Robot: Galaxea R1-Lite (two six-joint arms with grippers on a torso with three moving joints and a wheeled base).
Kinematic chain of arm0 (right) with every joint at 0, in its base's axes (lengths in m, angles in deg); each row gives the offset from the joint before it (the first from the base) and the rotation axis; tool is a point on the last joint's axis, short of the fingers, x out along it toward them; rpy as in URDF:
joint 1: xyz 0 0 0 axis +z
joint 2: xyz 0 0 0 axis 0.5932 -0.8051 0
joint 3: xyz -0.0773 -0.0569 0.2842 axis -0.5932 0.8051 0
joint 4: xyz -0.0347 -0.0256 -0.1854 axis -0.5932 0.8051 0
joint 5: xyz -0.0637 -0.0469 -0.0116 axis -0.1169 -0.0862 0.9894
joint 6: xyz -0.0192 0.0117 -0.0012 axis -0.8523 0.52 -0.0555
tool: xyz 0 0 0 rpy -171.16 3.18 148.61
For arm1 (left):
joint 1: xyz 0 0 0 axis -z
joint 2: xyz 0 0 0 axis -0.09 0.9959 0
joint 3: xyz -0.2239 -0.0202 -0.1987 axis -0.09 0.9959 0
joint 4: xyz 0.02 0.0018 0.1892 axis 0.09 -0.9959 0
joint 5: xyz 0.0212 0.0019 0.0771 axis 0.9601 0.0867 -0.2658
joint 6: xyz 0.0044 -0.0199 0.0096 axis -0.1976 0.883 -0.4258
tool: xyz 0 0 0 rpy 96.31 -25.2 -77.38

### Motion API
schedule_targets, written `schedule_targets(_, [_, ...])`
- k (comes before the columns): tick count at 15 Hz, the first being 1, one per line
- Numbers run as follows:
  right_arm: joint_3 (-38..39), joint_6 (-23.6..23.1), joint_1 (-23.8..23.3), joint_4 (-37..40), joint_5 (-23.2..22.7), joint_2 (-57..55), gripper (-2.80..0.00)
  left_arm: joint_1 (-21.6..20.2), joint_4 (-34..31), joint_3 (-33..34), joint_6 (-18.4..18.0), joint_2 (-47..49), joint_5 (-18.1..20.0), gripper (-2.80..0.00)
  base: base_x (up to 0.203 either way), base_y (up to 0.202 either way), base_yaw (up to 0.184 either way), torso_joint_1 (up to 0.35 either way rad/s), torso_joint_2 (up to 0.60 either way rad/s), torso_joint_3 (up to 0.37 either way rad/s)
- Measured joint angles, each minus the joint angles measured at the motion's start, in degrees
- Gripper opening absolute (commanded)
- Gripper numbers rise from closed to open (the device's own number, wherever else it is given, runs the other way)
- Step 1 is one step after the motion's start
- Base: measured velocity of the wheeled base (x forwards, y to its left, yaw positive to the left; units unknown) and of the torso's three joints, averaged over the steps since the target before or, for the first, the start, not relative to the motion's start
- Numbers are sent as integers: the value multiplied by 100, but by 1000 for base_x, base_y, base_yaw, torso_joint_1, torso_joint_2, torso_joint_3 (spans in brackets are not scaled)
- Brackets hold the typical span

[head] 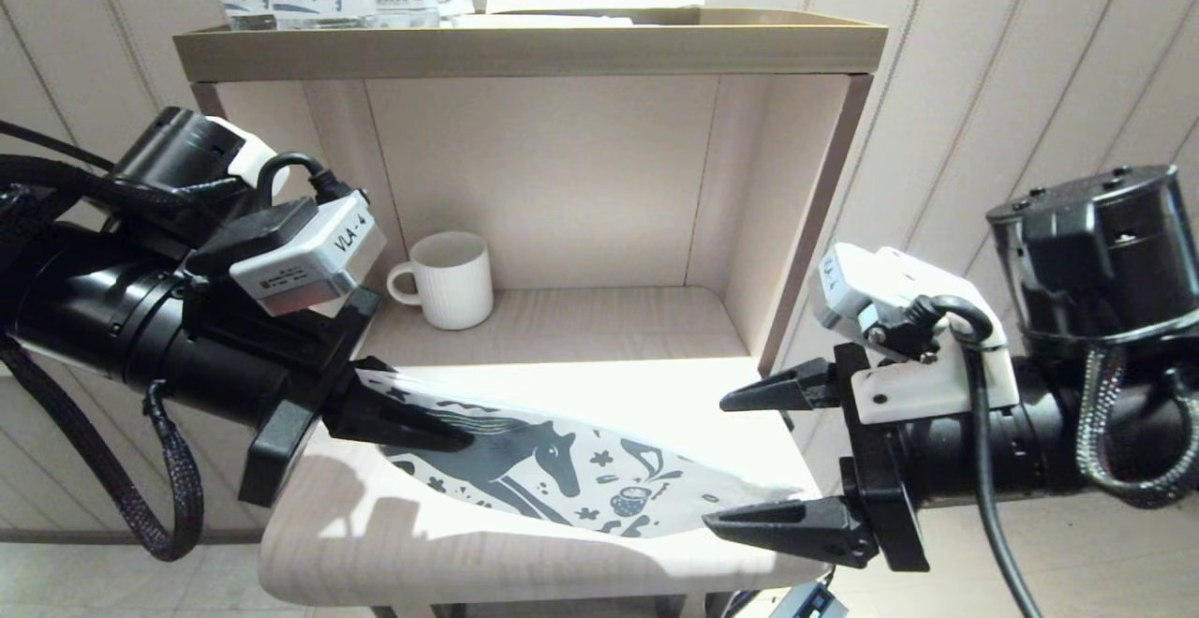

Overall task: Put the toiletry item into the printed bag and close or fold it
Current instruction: Pick up the comb

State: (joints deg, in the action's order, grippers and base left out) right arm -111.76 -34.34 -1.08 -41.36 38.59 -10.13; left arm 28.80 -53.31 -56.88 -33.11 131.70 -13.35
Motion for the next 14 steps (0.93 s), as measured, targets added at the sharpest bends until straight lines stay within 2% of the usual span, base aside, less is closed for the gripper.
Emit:
schedule_targets(2, [193,68,0,-185,-18,19,0,-28,-2,-2,11,6,8,-280,0,0,0,0,0,0])
schedule_targets(7, [951,396,17,-1328,0,57,0,-93,-2,-35,15,34,1,-280,0,0,0,0,0,0])
schedule_targets(14, [1055,417,59,-1363,-4,46,0,-107,-2,-60,11,84,1,-280,0,0,0,0,0,0])
